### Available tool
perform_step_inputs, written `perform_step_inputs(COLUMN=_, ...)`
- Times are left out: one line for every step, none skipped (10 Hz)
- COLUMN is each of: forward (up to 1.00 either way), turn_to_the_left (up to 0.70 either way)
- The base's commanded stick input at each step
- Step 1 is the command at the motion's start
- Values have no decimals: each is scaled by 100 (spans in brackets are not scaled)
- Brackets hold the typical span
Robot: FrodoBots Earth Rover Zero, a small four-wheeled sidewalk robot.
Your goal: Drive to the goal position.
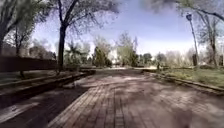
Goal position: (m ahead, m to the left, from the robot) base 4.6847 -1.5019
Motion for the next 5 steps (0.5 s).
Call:
perform_step_inputs(forward=70, turn_to_the_left=0)
perform_step_inputs(forward=70, turn_to_the_left=0)
perform_step_inputs(forward=70, turn_to_the_left=0)
perform_step_inputs(forward=70, turn_to_the_left=0)
perform_step_inputs(forward=70, turn_to_the_left=0)
